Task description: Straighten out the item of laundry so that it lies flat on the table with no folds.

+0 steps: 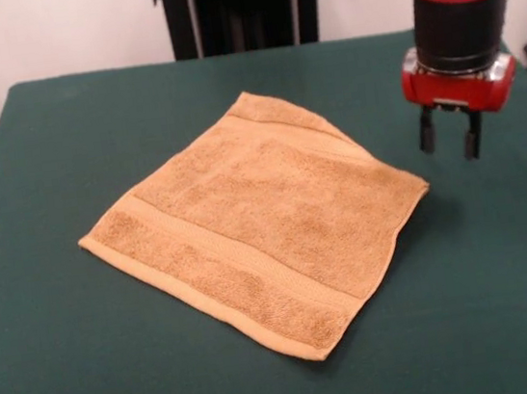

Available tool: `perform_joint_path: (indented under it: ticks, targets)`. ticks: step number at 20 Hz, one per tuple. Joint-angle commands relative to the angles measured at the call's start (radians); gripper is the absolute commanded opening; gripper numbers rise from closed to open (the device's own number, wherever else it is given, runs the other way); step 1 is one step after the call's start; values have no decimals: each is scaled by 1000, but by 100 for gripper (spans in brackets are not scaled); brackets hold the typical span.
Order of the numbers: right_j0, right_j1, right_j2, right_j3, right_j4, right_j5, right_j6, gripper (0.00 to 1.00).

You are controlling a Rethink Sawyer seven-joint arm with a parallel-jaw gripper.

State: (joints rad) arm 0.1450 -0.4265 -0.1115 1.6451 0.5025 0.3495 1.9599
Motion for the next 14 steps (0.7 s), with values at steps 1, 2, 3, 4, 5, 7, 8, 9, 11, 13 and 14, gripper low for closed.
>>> perform_joint_path:
  ticks: [1, 2, 3, 4, 5, 7, 8, 9, 11, 13, 14]
  targets:
    - [31, 37, 0, 42, 37, 20, 269, 100]
    - [26, 36, 5, 43, 37, 25, 264, 100]
    - [19, 37, 2, 37, 30, 27, 250, 100]
    - [21, 38, -13, 27, 22, 43, 244, 100]
    - [24, 38, -33, 12, 8, 60, 232, 100]
    - [29, 23, -73, -10, -18, 113, 215, 100]
    - [26, 14, -74, -11, -20, 128, 210, 100]
    - [23, 16, -71, -11, -19, 122, 205, 100]
    - [12, 33, -58, -15, -15, 95, 193, 100]
    - [2, 56, -57, -20, -19, 71, 178, 100]
    - [9, 61, -75, -27, -27, 78, 176, 100]
